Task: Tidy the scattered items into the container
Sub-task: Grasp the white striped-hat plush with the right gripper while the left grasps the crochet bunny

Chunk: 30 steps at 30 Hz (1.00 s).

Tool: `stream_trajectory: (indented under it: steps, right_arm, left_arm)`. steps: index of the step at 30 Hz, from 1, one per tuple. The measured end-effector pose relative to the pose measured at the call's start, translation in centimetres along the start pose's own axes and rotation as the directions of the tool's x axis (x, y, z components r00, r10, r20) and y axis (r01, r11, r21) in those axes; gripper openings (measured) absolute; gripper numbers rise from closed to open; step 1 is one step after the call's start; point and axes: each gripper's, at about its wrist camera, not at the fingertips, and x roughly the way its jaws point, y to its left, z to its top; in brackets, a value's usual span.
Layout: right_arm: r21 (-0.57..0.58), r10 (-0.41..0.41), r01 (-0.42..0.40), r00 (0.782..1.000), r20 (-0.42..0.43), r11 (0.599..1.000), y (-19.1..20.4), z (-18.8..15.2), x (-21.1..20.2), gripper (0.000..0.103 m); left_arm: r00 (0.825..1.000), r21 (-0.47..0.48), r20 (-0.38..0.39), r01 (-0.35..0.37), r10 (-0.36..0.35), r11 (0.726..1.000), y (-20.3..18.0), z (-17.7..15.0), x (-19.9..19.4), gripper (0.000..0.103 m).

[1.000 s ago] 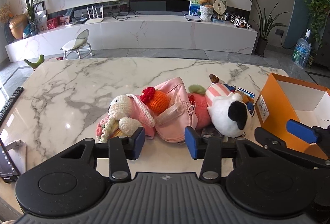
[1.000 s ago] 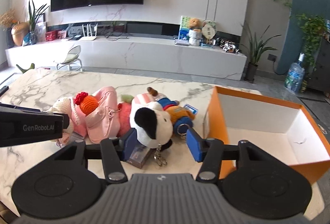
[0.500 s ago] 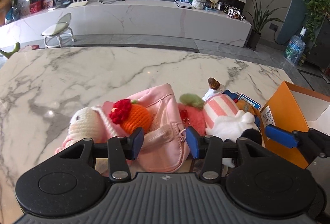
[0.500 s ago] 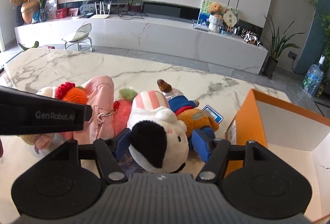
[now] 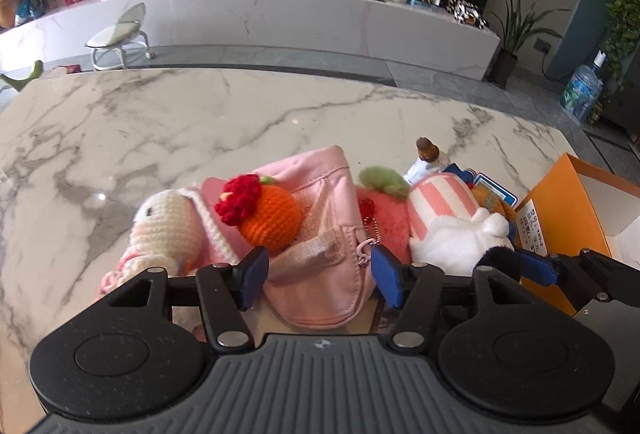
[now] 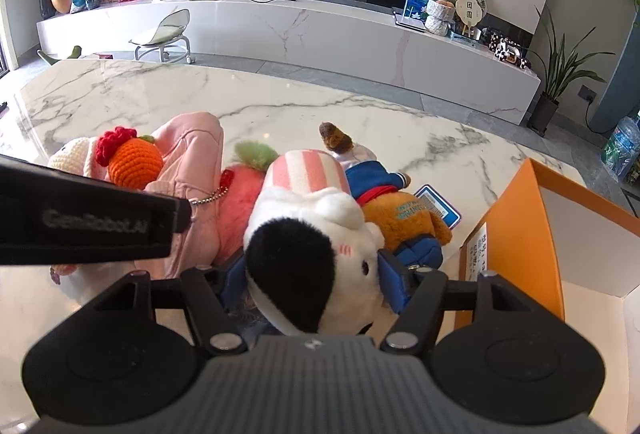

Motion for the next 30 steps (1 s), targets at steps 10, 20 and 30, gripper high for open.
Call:
stream_trajectory:
  steps: [10,20,30]
  right_arm:
    - [0.013,0.018,-0.019,0.998,0.062,1.000,1.9,-0.3,-4.1,0.065]
    - [-0.035,0.034,-0.032,0.996,0.076,0.999,5.4,0.8,-3.8,0.065]
    - [-0.056,-0.011,0.014,0.998,0.055,0.998,5.6,0.7,-2.2,0.065]
  left_arm:
    - [0.988,0.012,0.097,-0.125,0.124,0.992,3.5,-1.3,-3.4,0.080]
    - [0.991,-0.078,0.046,-0.125,0.128,0.989,8.3,-0.8,-0.7,0.089]
    - [0.993,-0.104,-0.019,-0.114,0.113,0.988,8.2,-1.4,1.6,0.089]
